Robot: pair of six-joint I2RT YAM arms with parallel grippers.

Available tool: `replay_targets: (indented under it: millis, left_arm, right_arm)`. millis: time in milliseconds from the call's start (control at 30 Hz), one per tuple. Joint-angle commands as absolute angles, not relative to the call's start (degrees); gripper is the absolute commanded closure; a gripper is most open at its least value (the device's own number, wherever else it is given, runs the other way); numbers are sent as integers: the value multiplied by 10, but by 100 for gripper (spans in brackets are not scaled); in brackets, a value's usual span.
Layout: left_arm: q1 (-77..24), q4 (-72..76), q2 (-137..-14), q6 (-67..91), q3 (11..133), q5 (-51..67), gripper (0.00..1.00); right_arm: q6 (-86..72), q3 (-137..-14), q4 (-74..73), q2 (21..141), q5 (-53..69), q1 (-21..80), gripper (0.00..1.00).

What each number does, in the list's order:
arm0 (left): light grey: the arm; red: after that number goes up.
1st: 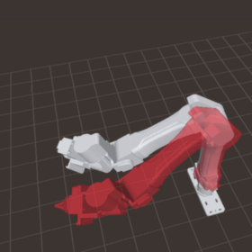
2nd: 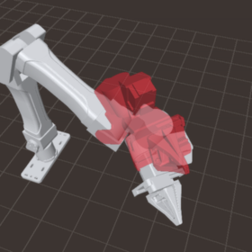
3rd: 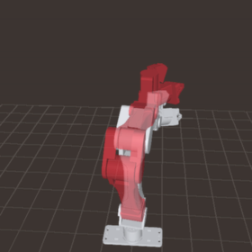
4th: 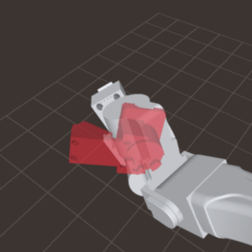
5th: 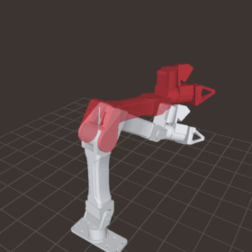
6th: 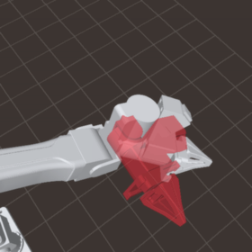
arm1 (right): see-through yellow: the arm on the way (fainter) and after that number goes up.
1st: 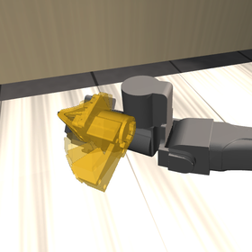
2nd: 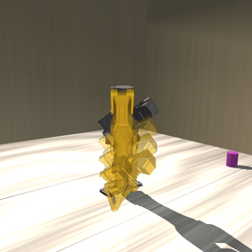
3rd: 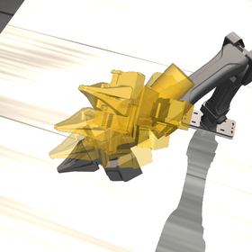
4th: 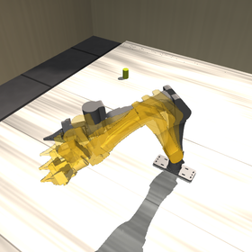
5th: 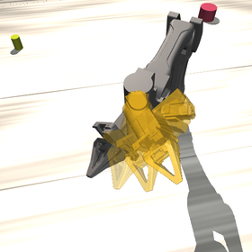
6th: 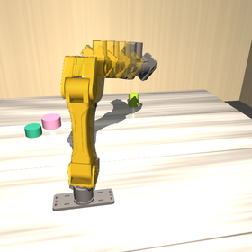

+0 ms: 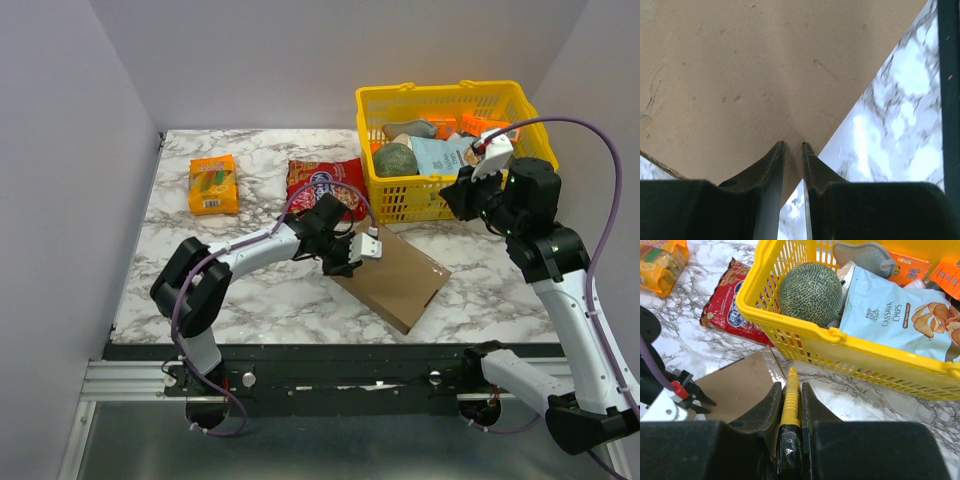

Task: Unpack the express box

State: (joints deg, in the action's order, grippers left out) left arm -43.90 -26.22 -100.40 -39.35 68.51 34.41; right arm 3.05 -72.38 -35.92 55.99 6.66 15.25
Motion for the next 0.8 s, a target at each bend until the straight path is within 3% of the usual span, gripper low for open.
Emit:
replay_targets:
  millis: [0, 333, 767]
  left_arm:
    - [-369, -370, -995, -482, 602, 219, 73]
    - [-309, -346, -815, -682, 385, 117, 73]
    - [-247, -376, -732, -641, 263, 76, 75]
  right_arm:
    - [32, -727, -339, 565, 68, 149, 100]
    - [23, -709, -344, 562, 90, 149, 100]
    - [18, -676, -329, 546, 98, 149, 100]
